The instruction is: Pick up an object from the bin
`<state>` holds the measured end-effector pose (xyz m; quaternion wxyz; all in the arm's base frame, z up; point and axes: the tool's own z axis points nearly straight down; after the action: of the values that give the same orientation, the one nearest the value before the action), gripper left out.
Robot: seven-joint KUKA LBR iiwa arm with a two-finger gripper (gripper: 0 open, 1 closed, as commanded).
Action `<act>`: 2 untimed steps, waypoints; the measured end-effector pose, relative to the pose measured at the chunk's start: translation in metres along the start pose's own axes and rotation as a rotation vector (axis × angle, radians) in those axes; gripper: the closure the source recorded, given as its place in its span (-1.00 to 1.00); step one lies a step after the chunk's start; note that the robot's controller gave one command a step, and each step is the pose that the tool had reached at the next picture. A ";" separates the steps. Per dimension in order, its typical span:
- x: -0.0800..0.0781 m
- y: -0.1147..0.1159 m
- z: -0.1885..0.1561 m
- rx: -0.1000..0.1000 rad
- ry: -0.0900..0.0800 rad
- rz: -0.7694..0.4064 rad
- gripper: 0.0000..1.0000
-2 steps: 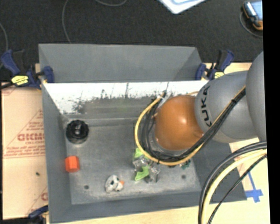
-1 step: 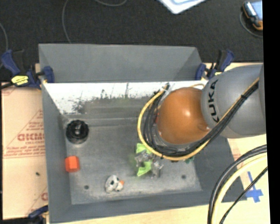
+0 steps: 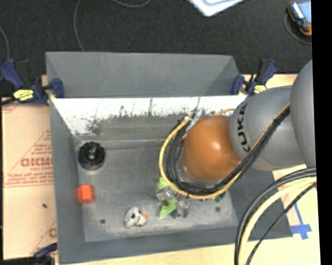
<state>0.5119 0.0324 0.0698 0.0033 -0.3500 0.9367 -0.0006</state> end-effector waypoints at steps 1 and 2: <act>-0.003 -0.005 -0.086 0.001 0.001 -0.002 1.00; -0.011 -0.009 -0.089 0.008 -0.011 -0.013 1.00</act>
Offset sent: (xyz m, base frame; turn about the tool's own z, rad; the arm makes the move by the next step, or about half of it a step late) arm 0.0153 0.0020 0.0338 -0.0234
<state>0.5254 0.0323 0.1589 0.0096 -0.3559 0.9345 -0.0025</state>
